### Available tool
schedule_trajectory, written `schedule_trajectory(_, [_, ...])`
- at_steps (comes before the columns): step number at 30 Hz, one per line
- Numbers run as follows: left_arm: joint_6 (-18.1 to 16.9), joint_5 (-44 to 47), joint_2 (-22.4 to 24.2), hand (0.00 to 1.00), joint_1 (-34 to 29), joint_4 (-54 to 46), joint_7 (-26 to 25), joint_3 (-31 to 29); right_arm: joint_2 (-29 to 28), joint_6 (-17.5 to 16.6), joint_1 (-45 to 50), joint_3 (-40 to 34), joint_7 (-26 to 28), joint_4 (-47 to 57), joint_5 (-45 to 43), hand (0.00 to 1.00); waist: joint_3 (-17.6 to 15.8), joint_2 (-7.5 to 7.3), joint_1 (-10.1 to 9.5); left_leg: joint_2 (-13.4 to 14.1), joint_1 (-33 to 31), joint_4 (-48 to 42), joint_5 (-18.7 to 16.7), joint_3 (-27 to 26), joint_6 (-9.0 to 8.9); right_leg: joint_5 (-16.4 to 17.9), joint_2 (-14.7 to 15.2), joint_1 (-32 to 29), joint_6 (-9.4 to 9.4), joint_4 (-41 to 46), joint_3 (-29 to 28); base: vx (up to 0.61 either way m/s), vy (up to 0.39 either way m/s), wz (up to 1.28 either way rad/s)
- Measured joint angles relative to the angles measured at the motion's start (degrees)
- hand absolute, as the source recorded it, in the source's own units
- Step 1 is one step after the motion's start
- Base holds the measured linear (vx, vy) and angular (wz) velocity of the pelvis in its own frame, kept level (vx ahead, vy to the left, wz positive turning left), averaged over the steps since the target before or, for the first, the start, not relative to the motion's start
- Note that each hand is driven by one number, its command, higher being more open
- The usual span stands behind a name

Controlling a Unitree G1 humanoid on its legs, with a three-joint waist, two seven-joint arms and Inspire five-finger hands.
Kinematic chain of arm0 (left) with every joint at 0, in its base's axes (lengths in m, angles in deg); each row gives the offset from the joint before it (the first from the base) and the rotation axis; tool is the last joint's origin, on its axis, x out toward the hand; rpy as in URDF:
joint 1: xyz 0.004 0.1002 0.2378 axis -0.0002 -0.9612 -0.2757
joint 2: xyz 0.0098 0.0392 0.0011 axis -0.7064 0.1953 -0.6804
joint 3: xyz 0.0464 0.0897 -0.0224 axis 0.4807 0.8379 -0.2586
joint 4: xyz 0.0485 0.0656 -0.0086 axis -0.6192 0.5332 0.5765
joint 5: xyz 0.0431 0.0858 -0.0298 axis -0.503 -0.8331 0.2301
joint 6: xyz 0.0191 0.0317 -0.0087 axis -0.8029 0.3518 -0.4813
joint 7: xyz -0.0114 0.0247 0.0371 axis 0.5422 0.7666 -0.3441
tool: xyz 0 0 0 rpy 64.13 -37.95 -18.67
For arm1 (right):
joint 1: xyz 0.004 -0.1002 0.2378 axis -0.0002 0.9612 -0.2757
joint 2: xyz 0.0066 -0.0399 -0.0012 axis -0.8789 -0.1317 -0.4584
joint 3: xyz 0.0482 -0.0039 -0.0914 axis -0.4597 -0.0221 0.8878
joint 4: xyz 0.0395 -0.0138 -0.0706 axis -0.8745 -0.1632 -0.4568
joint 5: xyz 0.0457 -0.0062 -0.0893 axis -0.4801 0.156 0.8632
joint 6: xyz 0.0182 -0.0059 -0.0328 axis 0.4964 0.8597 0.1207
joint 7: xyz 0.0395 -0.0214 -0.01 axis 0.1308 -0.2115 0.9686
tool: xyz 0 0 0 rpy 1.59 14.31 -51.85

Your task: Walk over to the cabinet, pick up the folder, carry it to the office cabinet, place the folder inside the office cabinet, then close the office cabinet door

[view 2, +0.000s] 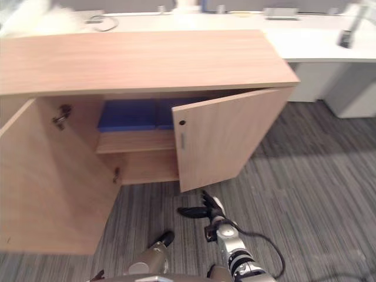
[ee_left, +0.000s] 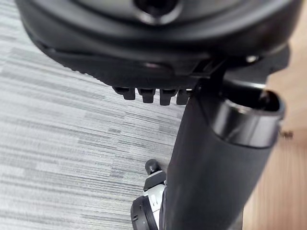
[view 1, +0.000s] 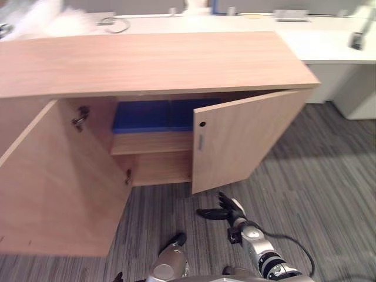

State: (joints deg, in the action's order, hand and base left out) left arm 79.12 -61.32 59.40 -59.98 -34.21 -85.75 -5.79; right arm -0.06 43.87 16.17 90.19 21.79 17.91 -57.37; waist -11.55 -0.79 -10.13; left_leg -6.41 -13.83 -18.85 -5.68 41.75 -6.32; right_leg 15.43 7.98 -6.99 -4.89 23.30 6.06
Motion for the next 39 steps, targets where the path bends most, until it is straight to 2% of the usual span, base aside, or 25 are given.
schedule_trajectory(1, [0.0,1.3,1.9,1.0,0.0,-1.0,-0.5,-1.8,0.2,1.3,1.3,-1.8,-2.9,-3.2,-1.0,1.0,1.1,0.93,-0.24,0.4,-0.6,-3.1,-0.7,0.1,-0.88,0.9,-0.5,0.3,0.24,0.0,3.7,-0.04,-0.197,1.49])
schedule_trajectory(2, [0.0,2.3,2.7,1.0,0.3,-1.4,-0.5,-2.9,0.1,2.2,2.2,-2.7,-4.0,-4.3,-0.9,1.0,1.5,1.39,-0.07,1.1,-0.8,-2.7,-2.0,-0.2,-1.67,1.2,-1.0,0.8,0.57,-0.1,6.0,0.05,-0.188,1.47])
schedule_trajectory(3, [0.0,4.0,3.2,1.0,1.2,-2.0,-0.6,-4.3,-0.3,3.5,3.6,-3.7,-5.3,-5.7,-0.8,1.0,1.2,1.56,-0.48,1.6,-1.1,-1.9,-1.6,1.6,-3.24,1.6,-1.2,1.8,0.61,-0.3,9.0,0.13,-0.22,1.39])
schedule_trajectory(4, [-0.3,6.4,4.7,1.0,2.6,-3.2,-1.1,-7.1,-1.5,5.6,5.7,-4.9,-6.3,-6.8,-0.1,1.0,1.0,0.62,-1.7,1.9,-1.4,-1.2,-1.4,4.3,-3.59,1.7,-1.8,3.6,0.81,-1.8,12.9,0.12,-0.179,1.12])
schedule_trajectory(5, [-0.3,6.9,4.8,1.0,2.8,-3.4,-1.2,-7.6,-1.8,5.5,6.1,-5.2,-6.7,-6.5,0.5,1.0,1.0,0.58,-1.9,1.8,-1.6,-1.2,-1.2,4.6,-3.74,1.7,-2.0,4.0,0.83,-2.2,13.7,0.12,-0.165,1.14])
schedule_trajectory(6, [-0.3,8.4,5.6,1.0,3.5,-4.1,-1.4,-9.0,-2.7,5.4,6.6,-7.8,-6.9,-6.0,1.8,1.0,1.2,-0.01,-1.44,1.4,-2.6,-1.2,-0.1,3.5,-3.22,1.7,-1.9,5.6,0.86,-3.3,18.0,0.08,-0.112,1.44])
schedule_trajectory(7, [-0.4,8.6,6.1,1.0,4.9,-5.1,-1.5,-9.5,-3.1,5.6,7.0,-9.9,-6.9,-5.8,2.6,1.0,0.8,-0.65,-0.84,1.2,-3.5,-0.9,1.6,-1.7,-1.08,1.7,-0.7,7.9,0.87,-4.1,23.2,0.09,-0.131,1.69])
schedule_trajectory(8, [-0.6,8.6,6.1,1.0,5.4,-5.3,-1.6,-9.9,-3.0,5.7,7.4,-10.0,-7.0,-5.5,3.2,1.0,0.5,-1.15,-0.47,1.5,-3.9,-0.7,2.2,-6.8,0.5,1.7,0.0,9.1,0.89,-4.7,25.7,0.04,-0.109,1.77])
schedule_trajectory(9, [-0.8,8.6,6.5,1.0,6.4,-6.1,-1.8,-10.8,-2.9,5.7,8.3,-10.0,-6.9,-4.3,4.7,1.0,0.3,-1.44,0.11,4.1,-6.2,-2.9,1.6,-20.2,4.37,1.6,0.4,11.2,0.91,-5.7,30.0,0.04,-0.092,1.57])
schedule_trajectory(10, [-0.8,8.7,6.5,1.0,7.1,-6.3,-2.0,-11.7,-2.6,5.4,9.0,-10.1,-6.5,-3.5,6.1,1.0,0.2,-1.46,0.59,8.8,-8.6,-7.1,0.4,-35.6,5.86,1.7,0.3,12.9,0.89,-6.9,33.6,0.07,-0.083,1.46])
schedule_trajectory(11, [-0.8,8.6,6.4,1.0,7.2,-6.3,-2.1,-11.8,-2.6,5.4,9.2,-10.4,-6.4,-3.3,6.4,1.0,0.2,-1.46,0.79,10.9,-8.9,-8.6,-0.1,-42.3,6.65,1.7,0.4,13.7,0.89,-7.3,35.0,0.18,-0.04,1.26])
schedule_trajectory(12, [-0.8,8.7,6.3,1.0,7.2,-6.1,-2.3,-11.8,-2.7,5.2,9.6,-12.4,-5.9,-2.8,6.4,1.0,0.4,-1.56,1.07,13.7,-8.0,-8.8,-1.8,-52.8,8.69,1.7,1.0,14.9,0.66,-7.9,37.6,0.26,0.035,0.98])
schedule_trajectory(13, [-0.8,8.9,6.0,1.0,7.7,-5.5,-2.2,-11.7,-3.0,5.2,9.7,-15.0,-5.4,-3.2,6.4,1.0,0.1,-2.21,0.79,13.7,-6.7,-7.0,-2.0,-58.1,8.97,1.6,2.6,15.7,-0.5,-8.0,39.2,0.34,0.102,0.9])
schedule_trajectory(14, [-1.0,9.0,5.7,1.0,7.9,-4.8,-2.2,-11.7,-3.1,5.3,9.6,-16.8,-5.3,-3.2,6.4,1.0,0.0,-2.56,0.88,12.7,-6.2,-6.0,-1.6,-58.7,9.13,1.4,3.4,16.1,-1.02,-8.2,40.0,0.36,0.173,0.74])
schedule_trajectory(15, [-1.2,9.3,4.6,1.0,8.0,-2.8,-2.1,-11.6,-3.4,5.3,9.6,-19.9,-5.2,-3.2,6.3,1.0,0.5,-3.37,0.98,9.8,-5.2,-3.2,-0.8,-58.2,9.98,0.7,4.7,16.5,-2.21,-8.6,41.5,0.37,0.197,0.7])
schedule_trajectory(16, [-1.2,9.3,3.6,1.0,8.0,-1.1,-2.0,-11.2,-3.9,5.3,9.6,-21.4,-5.1,-3.5,6.3,1.0,0.7,-4.18,1.15,7.1,-3.4,0.0,0.2,-57.2,10.55,-0.7,5.8,17.4,-2.43,-9.5,42.5,0.31,0.171,0.7])
schedule_trajectory(19, [-1.2,9.4,3.3,1.0,7.5,0.3,-1.6,-10.9,-4.5,5.4,9.6,-23.8,-4.7,-4.6,6.1,1.0,1.2,-4.22,1.05,4.3,0.9,6.7,2.3,-54.3,11.57,-4.9,6.6,19.6,-2.2,-9.3,42.9,0.27,0.141,0.62])
schedule_trajectory(20, [-1.2,9.4,3.4,1.0,7.3,0.5,-1.5,-10.7,-4.5,5.3,9.5,-23.7,-4.2,-4.4,6.0,1.0,1.5,-3.77,0.97,3.9,2.4,9.4,3.3,-52.8,11.72,-4.2,6.5,19.9,-2.14,-9.7,43.1,0.18,0.092,0.65])
schedule_trajectory(22, [-1.0,9.5,3.6,1.0,7.2,0.1,-1.3,-10.6,-4.5,4.8,8.7,-23.5,-4.0,-3.7,5.2,1.0,1.7,-3.25,1.02,3.0,4.8,13.9,5.3,-50.4,11.57,-3.8,5.6,20.2,-1.98,-17.3,44.8,0.12,0.044,0.56])
schedule_trajectory(23, [-0.9,9.5,3.7,1.0,7.2,-0.4,-1.3,-10.4,-4.4,4.8,8.5,-23.5,-4.0,-3.5,4.8,1.0,1.7,-3.35,1.16,2.4,5.1,14.5,5.6,-49.8,11.48,-4.9,5.8,20.1,-1.56,-19.0,45.3,0.05,-0.003,0.54])
schedule_trajectory(24, [-0.6,9.6,3.7,1.0,7.1,-2.1,-1.4,-9.5,-4.2,4.8,8.4,-23.5,-4.0,-3.1,4.1,1.0,1.7,-3.46,1.32,1.4,5.6,15.2,6.0,-48.8,11.23,-7.5,6.7,19.9,-2.08,-19.1,46.1,0.04,-0.024,0.67])
schedule_trajectory(25, [-0.6,9.7,4.4,1.0,6.2,-5.6,-1.7,-8.2,-3.7,4.9,8.6,-23.6,-4.1,-3.2,4.0,1.0,2.4,-2.81,1.26,1.0,6.5,17.0,7.1,-47.3,10.85,-8.1,7.0,20.6,-3.72,-18.7,46.5,0.03,-0.033,0.59])
schedule_trajectory(28, [-0.7,9.2,6.8,1.0,2.3,-16.2,-2.0,-4.7,-3.3,4.8,8.6,-23.5,-4.2,-2.6,4.0,1.0,3.4,-1.26,1.13,1.2,8.3,22.0,9.8,-45.9,9.74,-8.1,6.4,20.6,-3.67,-18.0,47.6,0.01,-0.094,0.29])
schedule_trajectory(30, [-0.4,8.0,6.9,1.0,1.4,-20.9,-2.1,-4.2,-2.6,4.8,8.9,-23.4,-4.2,-2.7,4.1,1.0,3.8,-0.68,1.06,1.4,8.3,22.4,9.8,-46.0,9.61,-8.1,6.6,20.1,-3.67,-17.2,47.5,0.0,-0.065,0.01])
schedule_trajectory(39, [1.3,-3.6,4.2,1.0,3.7,-42.0,-5.2,-10.5,-2.1,5.8,14.0,-23.3,-3.1,-1.4,6.6,1.0,5.1,-0.57,1.2,2.4,9.8,22.6,8.8,-47.8,8.85,-9.5,7.9,19.2,-2.09,-12.9,47.2,0.03,-0.01,-0.09])
